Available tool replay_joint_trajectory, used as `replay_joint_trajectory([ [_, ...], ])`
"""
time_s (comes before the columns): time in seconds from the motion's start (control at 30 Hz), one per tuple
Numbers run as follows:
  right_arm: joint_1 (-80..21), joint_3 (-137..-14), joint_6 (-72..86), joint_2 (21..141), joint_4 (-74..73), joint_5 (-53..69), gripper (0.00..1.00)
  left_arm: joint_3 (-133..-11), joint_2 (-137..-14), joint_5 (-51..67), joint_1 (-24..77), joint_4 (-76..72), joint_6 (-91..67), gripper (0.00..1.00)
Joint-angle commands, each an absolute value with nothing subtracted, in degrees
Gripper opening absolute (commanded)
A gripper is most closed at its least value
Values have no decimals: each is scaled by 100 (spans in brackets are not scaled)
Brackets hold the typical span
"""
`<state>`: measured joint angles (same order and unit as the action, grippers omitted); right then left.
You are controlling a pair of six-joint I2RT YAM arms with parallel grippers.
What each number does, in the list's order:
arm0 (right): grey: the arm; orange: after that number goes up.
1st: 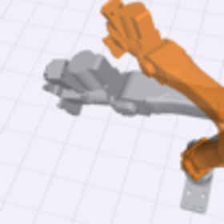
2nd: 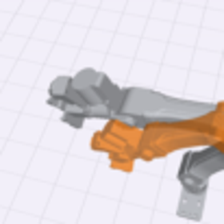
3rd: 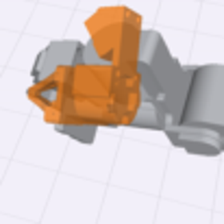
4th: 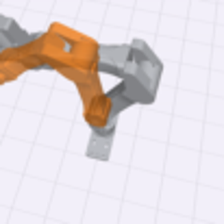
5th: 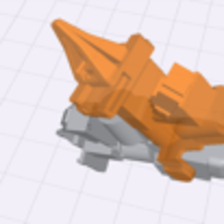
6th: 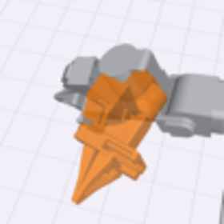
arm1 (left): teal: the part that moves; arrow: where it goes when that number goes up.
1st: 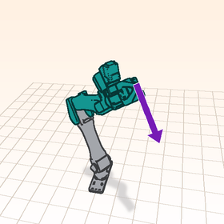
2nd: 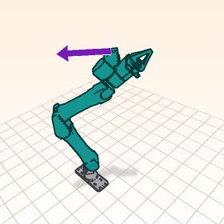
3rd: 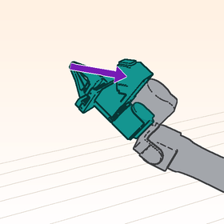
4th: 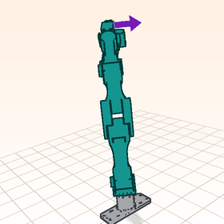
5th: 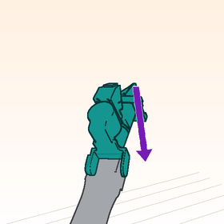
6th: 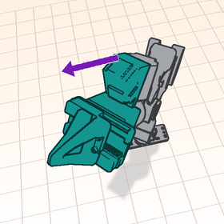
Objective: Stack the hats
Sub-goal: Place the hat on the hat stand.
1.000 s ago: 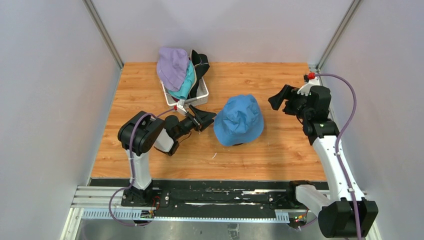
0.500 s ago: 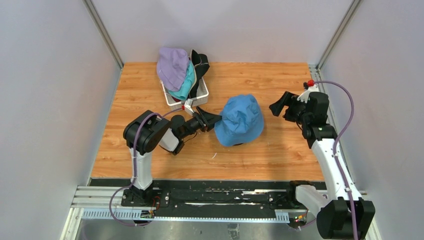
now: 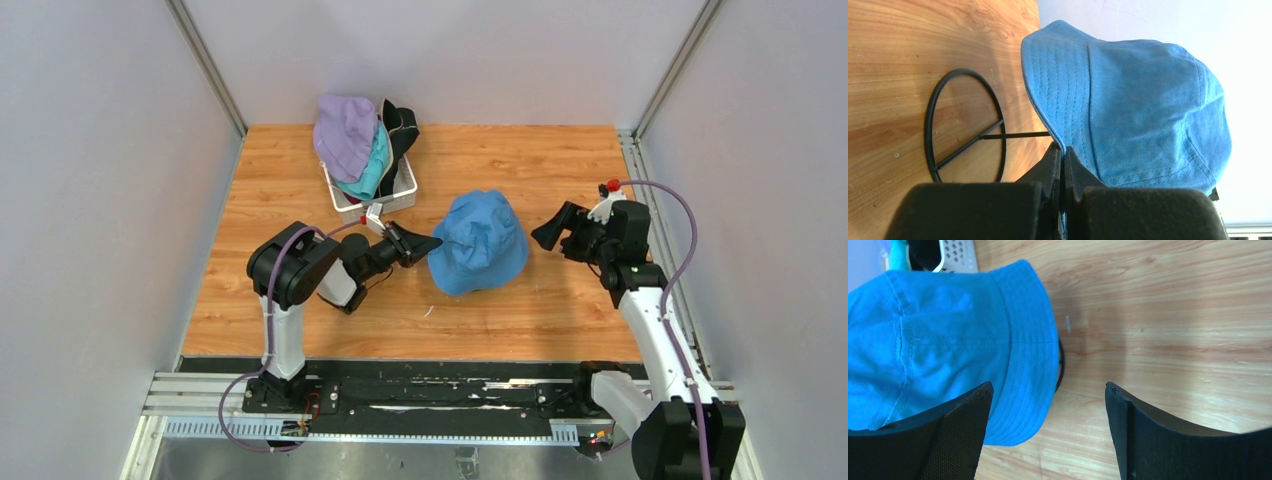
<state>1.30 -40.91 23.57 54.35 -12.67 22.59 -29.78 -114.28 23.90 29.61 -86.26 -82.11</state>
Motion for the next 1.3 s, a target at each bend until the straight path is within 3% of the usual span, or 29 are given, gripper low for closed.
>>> replay_joint_trajectory([
  [0.0, 226, -3857, 2645, 5610, -964, 3076, 81, -2874, -11312, 2275, 2975, -8873, -8099, 0],
  [0.27, 274, -3460, 3291, 6135, -41, 4153, 77, -2939, -11364, 2304, 2964, -8880, -8129, 0],
  [0.7, 474, -2842, 3663, 6355, 742, 4693, 72, -3356, -11373, 2340, 2896, -8880, -8242, 0],
  [1.1, 641, -2085, 4604, 6931, 3315, 5409, 69, -3389, -11420, 2367, 2853, -8878, -8253, 0],
  [1.27, 680, -1791, 5189, 7526, 4674, 5612, 59, -3354, -11469, 2362, 2848, -8882, -8253, 0],
])
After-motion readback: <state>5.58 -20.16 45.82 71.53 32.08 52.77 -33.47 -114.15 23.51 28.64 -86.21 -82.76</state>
